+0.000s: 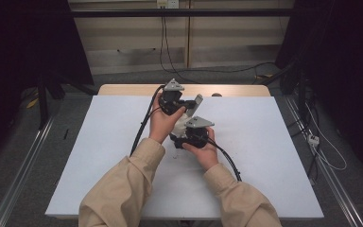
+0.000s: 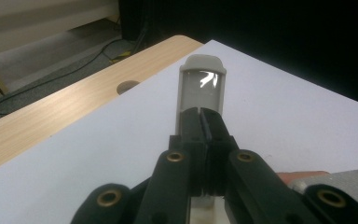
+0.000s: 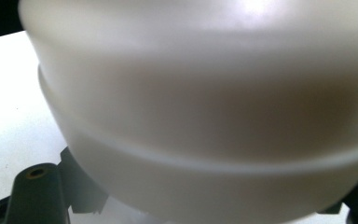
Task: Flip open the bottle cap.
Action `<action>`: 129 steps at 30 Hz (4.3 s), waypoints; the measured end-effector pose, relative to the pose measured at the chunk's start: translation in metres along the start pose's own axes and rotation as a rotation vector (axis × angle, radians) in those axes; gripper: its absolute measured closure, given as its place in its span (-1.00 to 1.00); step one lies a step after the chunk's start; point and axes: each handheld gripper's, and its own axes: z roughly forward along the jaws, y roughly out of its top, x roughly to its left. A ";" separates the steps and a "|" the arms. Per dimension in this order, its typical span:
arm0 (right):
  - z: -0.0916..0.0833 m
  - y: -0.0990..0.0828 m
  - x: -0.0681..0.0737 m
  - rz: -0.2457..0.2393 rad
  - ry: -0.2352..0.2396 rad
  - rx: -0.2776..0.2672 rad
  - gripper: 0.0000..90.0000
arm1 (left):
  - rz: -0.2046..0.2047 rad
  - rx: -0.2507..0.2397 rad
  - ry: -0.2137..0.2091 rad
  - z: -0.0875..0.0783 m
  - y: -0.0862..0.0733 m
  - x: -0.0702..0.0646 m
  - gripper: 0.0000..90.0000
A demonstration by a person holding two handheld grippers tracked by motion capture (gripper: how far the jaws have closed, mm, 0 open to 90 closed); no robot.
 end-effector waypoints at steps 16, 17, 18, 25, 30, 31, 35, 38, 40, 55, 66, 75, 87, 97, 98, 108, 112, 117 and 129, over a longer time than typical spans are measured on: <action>0.000 0.000 0.000 -0.004 -0.001 0.001 -0.58 | 0.001 0.009 -0.003 0.006 -0.001 -0.001 1.00; 0.000 0.000 0.000 -0.004 -0.001 0.001 -0.58 | 0.004 0.011 -0.002 0.006 -0.001 -0.001 1.00; 0.000 0.000 0.000 -0.004 -0.001 0.001 -0.58 | 0.005 0.010 -0.002 0.006 -0.001 0.000 1.00; 0.000 0.000 0.000 -0.005 -0.002 0.002 -0.58 | 0.005 0.013 -0.003 0.007 -0.001 0.000 1.00; 0.000 0.000 0.000 -0.009 -0.001 0.004 -0.58 | 0.004 0.012 -0.006 0.009 -0.001 -0.001 1.00; 0.000 0.000 0.000 -0.008 -0.001 0.004 -0.58 | 0.005 0.013 -0.005 0.009 0.000 -0.001 1.00; 0.000 0.000 0.000 -0.008 0.001 0.004 -0.58 | 0.006 0.022 -0.008 0.010 -0.001 0.000 1.00; 0.000 0.000 0.000 -0.009 0.002 0.004 -0.58 | 0.008 0.025 -0.008 0.011 -0.001 0.000 1.00; 0.000 0.000 0.000 -0.008 0.002 0.004 -0.58 | 0.013 0.024 -0.007 0.011 -0.001 0.000 1.00; 0.000 0.000 0.000 -0.011 0.001 0.005 -0.58 | 0.016 0.026 -0.007 0.015 -0.002 0.001 1.00; 0.000 0.000 0.000 -0.014 0.002 0.005 -0.58 | 0.009 0.030 -0.009 0.016 -0.003 0.000 1.00; 0.000 0.000 0.000 -0.012 0.001 0.006 -0.58 | 0.015 0.032 -0.008 0.019 -0.005 0.000 1.00; -0.001 0.000 -0.001 -0.007 0.004 0.005 -0.58 | 0.036 0.057 -0.002 0.019 -0.005 -0.001 1.00; -0.001 0.000 0.001 -0.015 0.002 0.007 -0.59 | 0.029 0.051 -0.006 0.014 -0.006 -0.002 0.96; -0.001 0.000 0.001 -0.016 0.002 0.006 -0.59 | 0.029 0.050 -0.002 0.013 -0.006 -0.002 0.95; -0.003 -0.001 -0.003 0.035 -0.002 0.026 -0.82 | -0.009 0.024 0.011 0.000 -0.007 0.002 0.71; -0.006 0.000 -0.003 0.041 -0.001 0.037 -0.87 | -0.020 0.011 0.015 -0.007 -0.009 0.002 0.47; -0.011 0.002 -0.002 0.049 0.010 0.053 -0.89 | -0.029 0.005 0.029 -0.017 -0.013 0.000 0.05; -0.022 0.001 -0.006 0.083 0.038 0.089 -0.88 | -0.051 -0.008 0.031 -0.049 -0.035 -0.001 -0.42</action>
